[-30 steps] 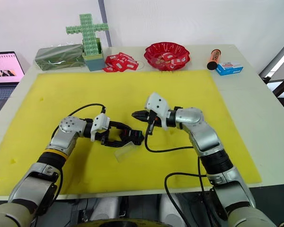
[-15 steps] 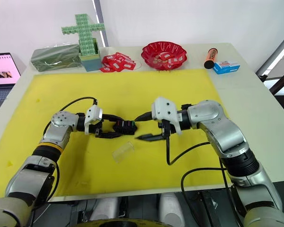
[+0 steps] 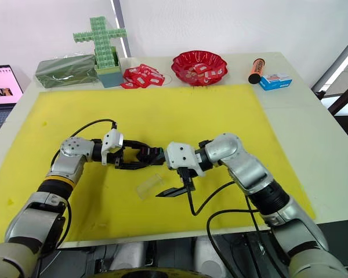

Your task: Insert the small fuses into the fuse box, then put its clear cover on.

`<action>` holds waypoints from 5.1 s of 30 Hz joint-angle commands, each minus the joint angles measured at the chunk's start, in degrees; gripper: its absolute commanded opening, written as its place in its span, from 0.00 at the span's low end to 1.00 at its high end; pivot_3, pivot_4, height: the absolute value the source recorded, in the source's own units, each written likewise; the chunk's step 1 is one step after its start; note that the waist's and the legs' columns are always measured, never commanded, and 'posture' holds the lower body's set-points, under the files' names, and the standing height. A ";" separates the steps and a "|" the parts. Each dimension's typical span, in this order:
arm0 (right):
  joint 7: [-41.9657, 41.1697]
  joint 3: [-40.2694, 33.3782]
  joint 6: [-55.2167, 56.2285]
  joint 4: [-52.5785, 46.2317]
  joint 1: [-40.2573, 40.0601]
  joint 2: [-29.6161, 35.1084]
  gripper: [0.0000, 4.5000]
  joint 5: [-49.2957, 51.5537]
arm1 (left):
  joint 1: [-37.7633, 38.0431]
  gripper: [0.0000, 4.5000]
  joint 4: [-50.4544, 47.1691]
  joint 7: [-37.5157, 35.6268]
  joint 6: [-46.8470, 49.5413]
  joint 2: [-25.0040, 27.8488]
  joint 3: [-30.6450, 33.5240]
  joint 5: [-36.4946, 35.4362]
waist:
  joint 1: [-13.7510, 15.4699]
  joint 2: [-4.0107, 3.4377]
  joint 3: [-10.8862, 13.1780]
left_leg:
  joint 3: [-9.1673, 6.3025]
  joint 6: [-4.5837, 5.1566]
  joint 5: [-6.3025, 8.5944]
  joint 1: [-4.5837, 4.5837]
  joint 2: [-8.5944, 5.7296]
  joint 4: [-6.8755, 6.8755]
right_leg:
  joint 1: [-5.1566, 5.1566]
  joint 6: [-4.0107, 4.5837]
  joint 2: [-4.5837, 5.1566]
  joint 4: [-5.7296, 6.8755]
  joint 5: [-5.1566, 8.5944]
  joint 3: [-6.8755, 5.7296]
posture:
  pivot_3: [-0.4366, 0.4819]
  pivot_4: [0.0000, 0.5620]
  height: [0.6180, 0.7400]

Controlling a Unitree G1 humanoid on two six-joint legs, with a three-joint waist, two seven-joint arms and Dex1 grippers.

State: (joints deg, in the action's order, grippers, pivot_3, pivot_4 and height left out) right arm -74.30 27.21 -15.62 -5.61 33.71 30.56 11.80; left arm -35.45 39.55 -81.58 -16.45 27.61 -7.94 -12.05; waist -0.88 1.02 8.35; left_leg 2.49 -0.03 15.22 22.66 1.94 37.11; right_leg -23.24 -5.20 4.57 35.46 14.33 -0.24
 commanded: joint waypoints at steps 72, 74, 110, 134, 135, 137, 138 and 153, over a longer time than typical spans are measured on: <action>29.50 -24.90 -8.49 -21.71 -22.83 3.75 0.99 1.67 | 1.44 0.62 0.58 2.69 -0.10 1.32 0.84 1.27 | 0.12 0.26 0.04 | 0.00 0.00 0.00 -0.15 0.09 0.03 | 0.17 0.03 -0.05 0.00 0.01 0.04 | 0.48 0.27 1.00; 30.76 -25.60 -10.46 -18.64 -21.25 2.32 0.99 2.24 | 1.61 0.62 0.28 2.80 0.00 1.11 0.73 1.25 | 0.12 0.26 0.04 | 0.00 0.00 0.00 -0.15 0.11 0.05 | 0.17 0.06 -0.02 -0.01 -0.01 0.04 | 0.48 0.27 1.00; 20.72 -20.95 4.48 5.81 -14.16 0.20 0.40 0.68 | 2.05 0.62 -2.96 2.29 2.73 1.23 0.71 0.61 | 0.15 0.22 0.07 | 0.14 -0.01 0.00 -0.10 0.01 0.00 | 0.13 0.02 0.00 -0.04 -0.02 0.04 | 0.48 0.27 1.00; 15.06 -7.29 -9.47 -7.26 -0.11 -2.54 0.40 3.08 | 9.34 0.62 -18.07 1.37 9.53 -2.30 -2.10 -1.48 | 0.37 0.11 0.16 | 0.01 -0.01 0.00 0.47 -0.11 0.17 | -0.18 0.00 0.12 -0.14 -0.03 -0.03 | 0.48 0.27 1.00; 14.87 -7.09 -8.97 -6.84 -0.13 -2.65 0.40 2.78 | 9.42 0.62 -18.02 1.37 9.46 -2.22 -2.03 -1.48 | 0.38 0.11 0.16 | 0.02 0.00 0.00 0.47 -0.11 0.17 | -0.18 0.00 0.11 -0.13 -0.03 -0.03 | 0.48 0.27 1.00; 14.46 -6.61 -7.90 -6.28 -0.30 -2.68 0.40 2.15 | 9.73 0.62 -18.06 1.26 9.30 -1.93 -1.87 -1.49 | 0.35 0.11 0.16 | 0.02 0.00 0.00 0.47 -0.10 0.17 | -0.18 0.00 0.10 -0.12 -0.03 -0.05 | 0.48 0.27 1.00; 14.32 -6.53 -7.56 -6.04 -0.31 -2.70 0.40 2.00 | 9.73 0.62 -17.95 1.23 9.23 -1.90 -1.83 -1.48 | 0.34 0.11 0.16 | 0.02 0.00 0.00 0.47 -0.10 0.17 | -0.18 -0.03 0.09 -0.11 -0.05 -0.06 | 0.48 0.27 1.00; 13.17 -5.35 -1.06 0.87 -1.11 -3.22 0.40 -1.75 | 9.39 0.62 -18.14 1.50 9.47 -1.31 -1.64 -1.18 | 0.25 0.11 0.16 | 0.02 -0.01 -0.01 0.45 -0.10 0.17 | -0.18 -0.15 0.05 -0.04 -0.12 -0.08 | 0.48 0.27 1.00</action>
State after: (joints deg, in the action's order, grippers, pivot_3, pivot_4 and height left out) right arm -61.10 22.43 -17.75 -4.51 32.14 27.83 10.26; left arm -26.16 21.96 -79.61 -7.01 25.90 -8.84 -13.24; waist -0.63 1.14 8.51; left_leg 2.51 -0.04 15.22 23.10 1.84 37.29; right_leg -23.42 -5.35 4.62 35.44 14.21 -0.32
